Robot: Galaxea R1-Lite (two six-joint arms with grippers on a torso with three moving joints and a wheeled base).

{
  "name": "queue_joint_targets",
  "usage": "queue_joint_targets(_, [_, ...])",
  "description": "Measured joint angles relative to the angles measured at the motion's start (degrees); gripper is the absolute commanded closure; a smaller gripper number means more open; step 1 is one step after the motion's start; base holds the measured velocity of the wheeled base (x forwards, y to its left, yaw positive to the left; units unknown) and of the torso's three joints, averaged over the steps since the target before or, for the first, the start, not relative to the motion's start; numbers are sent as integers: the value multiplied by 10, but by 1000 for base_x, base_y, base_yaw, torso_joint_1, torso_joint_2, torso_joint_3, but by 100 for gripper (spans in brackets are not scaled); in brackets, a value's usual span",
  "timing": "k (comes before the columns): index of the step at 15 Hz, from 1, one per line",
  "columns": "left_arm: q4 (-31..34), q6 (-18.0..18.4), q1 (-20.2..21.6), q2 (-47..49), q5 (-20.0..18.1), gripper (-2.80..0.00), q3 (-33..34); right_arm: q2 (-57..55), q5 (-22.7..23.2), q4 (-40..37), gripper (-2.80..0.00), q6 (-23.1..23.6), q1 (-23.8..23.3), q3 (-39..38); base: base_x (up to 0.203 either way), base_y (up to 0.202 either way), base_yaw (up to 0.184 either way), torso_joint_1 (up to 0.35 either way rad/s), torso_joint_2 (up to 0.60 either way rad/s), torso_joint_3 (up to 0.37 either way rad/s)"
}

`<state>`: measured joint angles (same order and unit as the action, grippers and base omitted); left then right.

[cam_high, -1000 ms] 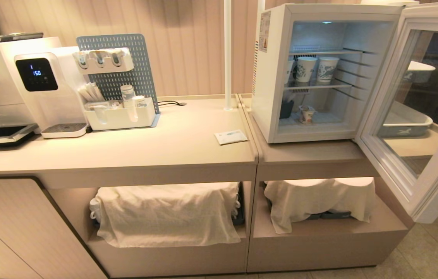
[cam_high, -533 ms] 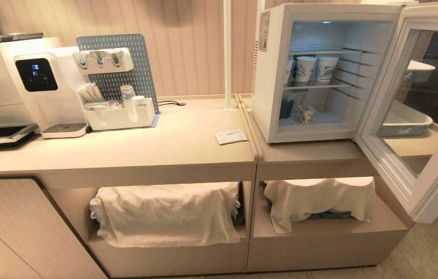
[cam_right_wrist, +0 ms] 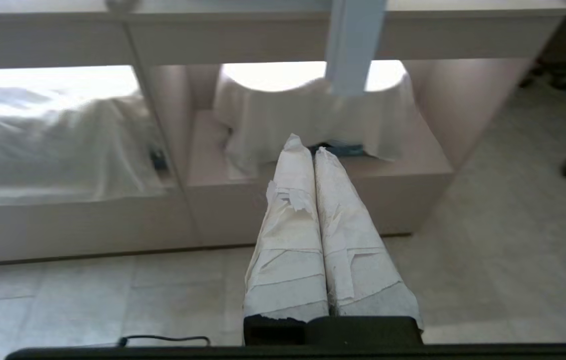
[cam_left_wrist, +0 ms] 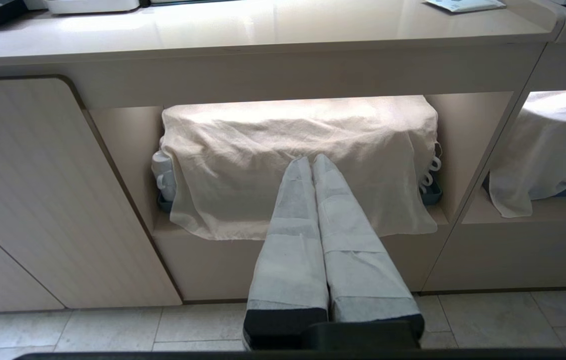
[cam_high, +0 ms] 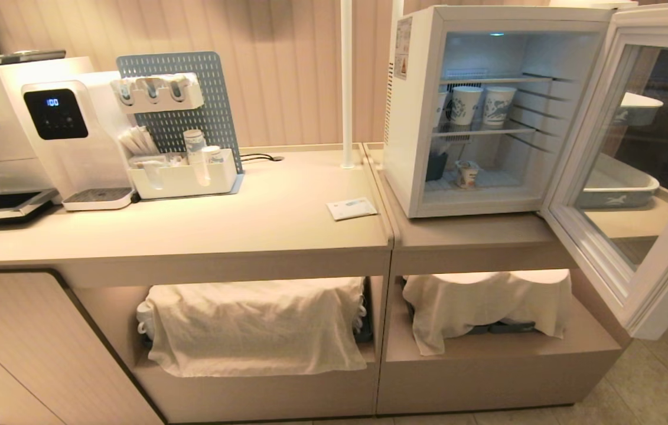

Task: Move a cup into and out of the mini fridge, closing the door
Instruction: Close the freezer door

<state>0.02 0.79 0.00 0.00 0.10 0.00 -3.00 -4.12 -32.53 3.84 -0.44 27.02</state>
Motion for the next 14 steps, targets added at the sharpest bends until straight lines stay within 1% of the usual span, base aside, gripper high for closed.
queue_joint_targets(2, [0, 0, 0, 0, 0, 0, 0, -45, -20, 2, 0, 10, -1, 30, 0, 0, 0, 0, 0, 0])
queue_joint_targets(5, [0, 0, 0, 0, 0, 0, 0, -138, -59, 25, 0, 15, 0, 78, 0, 0, 0, 0, 0, 0])
queue_joint_targets(6, [0, 0, 0, 0, 0, 0, 0, -171, -81, 32, 0, 19, 3, 92, 0, 0, 0, 0, 0, 0])
queue_joint_targets(9, [0, 0, 0, 0, 0, 0, 0, -255, -186, 48, 0, 48, 17, 123, 0, 0, 0, 0, 0, 0])
queue_joint_targets(11, [0, 0, 0, 0, 0, 0, 0, -305, -219, 51, 0, 56, 19, 141, 0, 0, 0, 0, 0, 0])
queue_joint_targets(14, [0, 0, 0, 0, 0, 0, 0, -387, -281, 52, 0, 43, 5, 185, 0, 0, 0, 0, 0, 0])
